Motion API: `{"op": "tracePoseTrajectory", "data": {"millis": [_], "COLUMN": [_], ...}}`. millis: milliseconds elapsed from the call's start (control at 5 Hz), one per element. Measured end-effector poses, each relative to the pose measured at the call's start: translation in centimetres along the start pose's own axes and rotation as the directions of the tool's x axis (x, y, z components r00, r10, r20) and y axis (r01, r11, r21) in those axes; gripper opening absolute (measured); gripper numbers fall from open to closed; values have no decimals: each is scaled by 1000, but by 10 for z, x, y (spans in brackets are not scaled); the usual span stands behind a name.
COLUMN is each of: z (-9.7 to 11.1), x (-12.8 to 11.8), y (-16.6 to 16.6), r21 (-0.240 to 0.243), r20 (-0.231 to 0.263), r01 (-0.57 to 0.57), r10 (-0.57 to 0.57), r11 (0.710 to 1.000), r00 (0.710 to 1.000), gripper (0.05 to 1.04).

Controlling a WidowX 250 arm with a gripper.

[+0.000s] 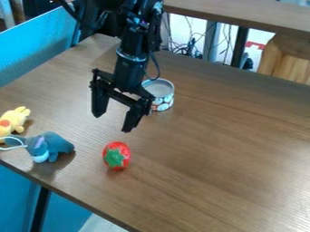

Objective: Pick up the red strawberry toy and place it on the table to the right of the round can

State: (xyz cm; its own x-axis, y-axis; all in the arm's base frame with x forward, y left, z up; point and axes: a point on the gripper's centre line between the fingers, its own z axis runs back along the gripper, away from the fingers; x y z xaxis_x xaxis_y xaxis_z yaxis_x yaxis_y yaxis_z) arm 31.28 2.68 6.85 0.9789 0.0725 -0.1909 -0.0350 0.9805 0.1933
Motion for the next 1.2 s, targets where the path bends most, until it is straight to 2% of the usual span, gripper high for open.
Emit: {"op": "tracePoseTrajectory", "data": {"millis": [200,600,800,1000,1200], "z": [-5,-15,-18,-34,-43], "x": [-6,-17,-20,-21,-21], "y": [-7,-17,-15,-14,-12], "r21": [6,-12,3,32,55], "r20": [-20,-64,-77,-105,-109], "r01": [18,68,57,44,31], "r10": [-17,-69,-57,-41,-25], "r11": [1000,998,998,999,998], "r00": [1000,996,995,994,994], "gripper": [1001,1001,1001,1001,1001]}}
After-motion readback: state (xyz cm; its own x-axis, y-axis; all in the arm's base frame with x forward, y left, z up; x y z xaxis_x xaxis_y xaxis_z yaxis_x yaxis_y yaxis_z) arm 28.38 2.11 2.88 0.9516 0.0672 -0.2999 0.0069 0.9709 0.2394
